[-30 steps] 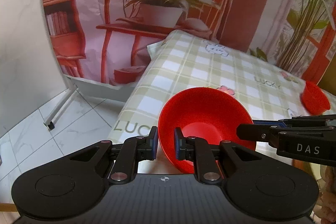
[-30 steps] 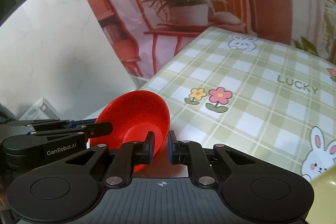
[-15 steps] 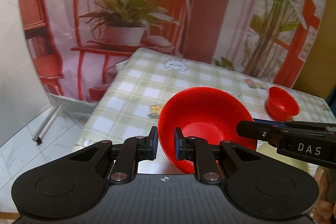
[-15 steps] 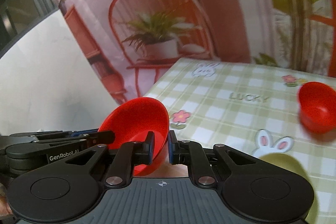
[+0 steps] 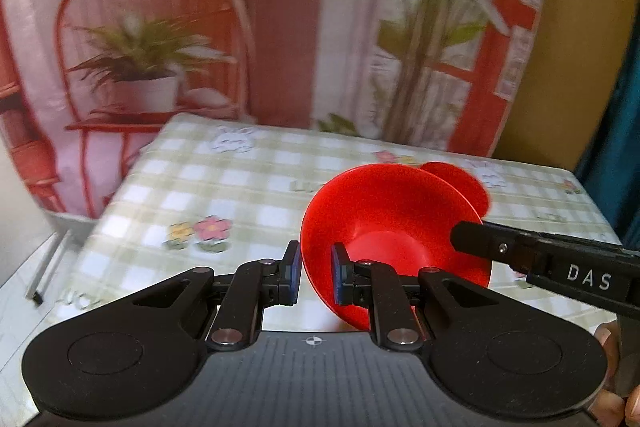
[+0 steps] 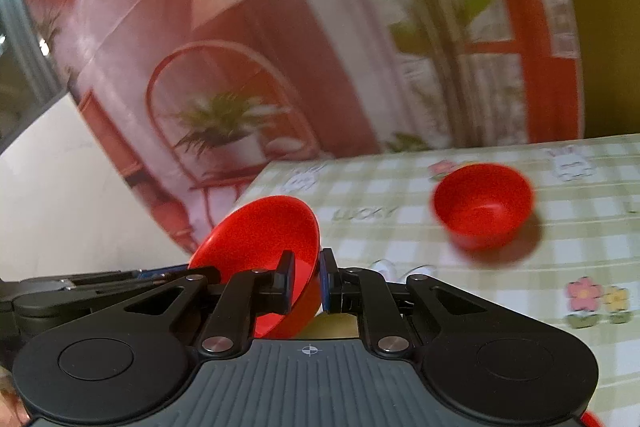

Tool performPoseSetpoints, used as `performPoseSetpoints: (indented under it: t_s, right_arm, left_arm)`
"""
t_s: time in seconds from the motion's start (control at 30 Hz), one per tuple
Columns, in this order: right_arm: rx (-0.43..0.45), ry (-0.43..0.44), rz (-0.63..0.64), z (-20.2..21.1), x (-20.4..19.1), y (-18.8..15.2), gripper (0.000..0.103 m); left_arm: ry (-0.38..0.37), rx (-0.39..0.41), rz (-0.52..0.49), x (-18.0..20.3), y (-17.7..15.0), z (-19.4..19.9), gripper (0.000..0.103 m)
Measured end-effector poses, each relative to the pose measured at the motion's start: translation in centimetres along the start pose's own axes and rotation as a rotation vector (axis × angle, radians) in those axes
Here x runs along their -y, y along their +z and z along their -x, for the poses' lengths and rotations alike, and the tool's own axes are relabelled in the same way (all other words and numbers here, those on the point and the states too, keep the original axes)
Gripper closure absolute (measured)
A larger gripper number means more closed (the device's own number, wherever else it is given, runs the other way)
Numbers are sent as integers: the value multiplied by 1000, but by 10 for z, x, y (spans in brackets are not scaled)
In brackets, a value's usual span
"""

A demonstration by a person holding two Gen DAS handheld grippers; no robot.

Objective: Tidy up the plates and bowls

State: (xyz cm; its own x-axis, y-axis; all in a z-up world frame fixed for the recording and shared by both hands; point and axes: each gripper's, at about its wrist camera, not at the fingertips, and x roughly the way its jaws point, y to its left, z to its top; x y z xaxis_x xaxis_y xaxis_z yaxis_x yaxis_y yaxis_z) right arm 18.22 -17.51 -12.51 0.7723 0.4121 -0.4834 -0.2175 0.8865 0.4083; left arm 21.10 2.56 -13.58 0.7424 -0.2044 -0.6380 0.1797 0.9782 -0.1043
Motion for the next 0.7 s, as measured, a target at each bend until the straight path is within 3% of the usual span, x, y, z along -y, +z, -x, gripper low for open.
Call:
performPoseSetpoints:
  t_s: [0.47,0.7]
  right_arm:
    - [126,-112,-42,71,91,21,91]
    - [129,-151,-49,97,119,7,91]
  left_arm:
    - [-125,83,-74,110,21,1,86]
    - [-178,54,-90,142,8,-3,86]
